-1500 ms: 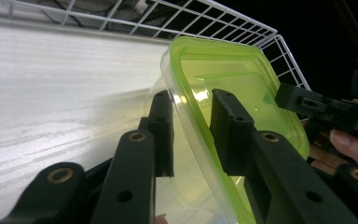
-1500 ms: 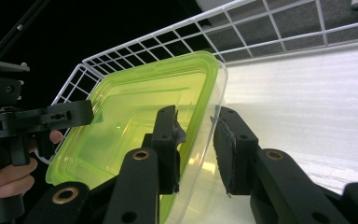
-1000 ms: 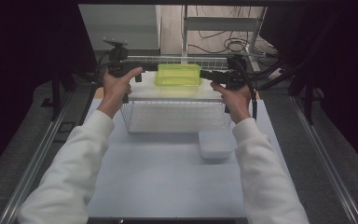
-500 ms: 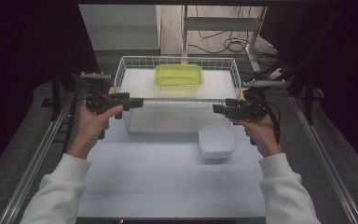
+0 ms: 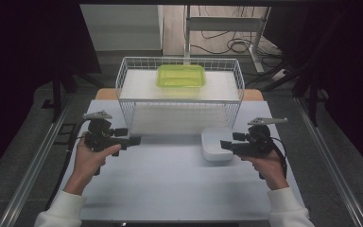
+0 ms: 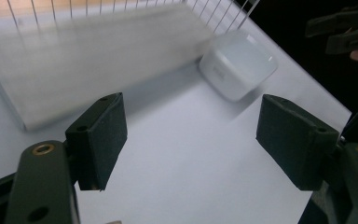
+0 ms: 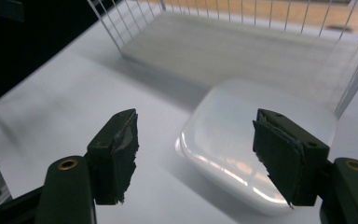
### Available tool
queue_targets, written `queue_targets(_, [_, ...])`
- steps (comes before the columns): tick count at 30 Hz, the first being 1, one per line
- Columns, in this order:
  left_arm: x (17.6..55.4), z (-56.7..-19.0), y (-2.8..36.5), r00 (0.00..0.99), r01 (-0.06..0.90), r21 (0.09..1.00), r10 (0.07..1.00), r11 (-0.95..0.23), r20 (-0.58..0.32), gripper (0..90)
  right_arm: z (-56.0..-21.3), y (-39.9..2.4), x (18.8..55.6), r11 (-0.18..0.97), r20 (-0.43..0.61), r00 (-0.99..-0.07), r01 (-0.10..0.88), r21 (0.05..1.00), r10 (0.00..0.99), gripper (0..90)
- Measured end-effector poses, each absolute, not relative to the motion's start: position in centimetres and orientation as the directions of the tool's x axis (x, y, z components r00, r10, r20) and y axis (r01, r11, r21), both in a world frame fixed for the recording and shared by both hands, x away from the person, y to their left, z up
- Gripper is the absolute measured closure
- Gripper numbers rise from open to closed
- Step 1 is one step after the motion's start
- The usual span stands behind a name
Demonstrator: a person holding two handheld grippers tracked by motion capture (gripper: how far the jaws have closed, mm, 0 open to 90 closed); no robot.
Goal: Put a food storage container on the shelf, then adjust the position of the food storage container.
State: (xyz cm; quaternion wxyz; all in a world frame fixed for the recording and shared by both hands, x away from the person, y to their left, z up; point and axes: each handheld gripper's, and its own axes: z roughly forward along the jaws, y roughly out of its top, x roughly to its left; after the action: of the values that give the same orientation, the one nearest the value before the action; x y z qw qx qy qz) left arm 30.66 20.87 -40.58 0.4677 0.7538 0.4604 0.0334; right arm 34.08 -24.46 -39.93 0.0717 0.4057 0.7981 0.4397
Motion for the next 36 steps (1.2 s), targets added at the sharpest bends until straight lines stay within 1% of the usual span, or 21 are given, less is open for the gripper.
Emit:
queue_targets(3, [30.7, -42.3, 21.0, 0.560, 0.689, 0.711, 0.725, -0.140, -0.400, 24.0, -40.8, -24.4, 34.2, 0.306, 0.234, -0.656, 0.598, 0.741, 0.717, 29.8])
queue_targets(6, [30.9, -43.2, 21.1, 0.553, 0.699, 0.696, 0.741, -0.163, -0.381, 24.0, -42.0, -24.5, 34.3, 0.319, 0.227, -0.650, 0.609, 0.726, 0.725, 29.4])
queue_targets(9, [31.0, -44.3, 21.1, 0.546, 0.714, 0.678, 0.744, -0.174, -0.385, 24.1, -42.9, -24.3, 34.7, 0.338, 0.218, -0.645, 0.622, 0.707, 0.732, 28.6])
queue_targets(15, [30.9, -45.9, 20.6, 0.540, 0.742, 0.637, 0.749, -0.208, -0.384, 24.0, -43.4, -24.0, 34.9, 0.348, 0.207, -0.644, 0.623, 0.701, 0.736, 28.3])
queue_targets(18, [30.7, -46.1, 20.4, 0.543, 0.743, 0.632, 0.749, -0.220, -0.378, 23.8, -43.5, -24.1, 34.7, 0.353, 0.203, -0.644, 0.624, 0.698, 0.738, 28.2])
queue_targets(21, [30.6, -46.0, 20.4, 0.537, 0.741, 0.638, 0.754, -0.208, -0.378, 23.6, -43.6, -24.1, 34.6, 0.355, 0.198, -0.643, 0.623, 0.697, 0.739, 28.2])
queue_targets(25, [30.5, -45.9, 20.6, 0.533, 0.739, 0.644, 0.757, -0.198, -0.379, 23.7, -43.7, -23.9, 34.3, 0.386, 0.173, -0.651, 0.620, 0.683, 0.739, 28.0])
queue_targets(36, [30.1, -46.4, 20.6, 0.539, 0.745, 0.632, 0.752, -0.216, -0.379, 22.1, -43.8, -23.3, 35.3, 0.386, 0.170, -0.641, 0.630, 0.674, 0.748, 28.8])
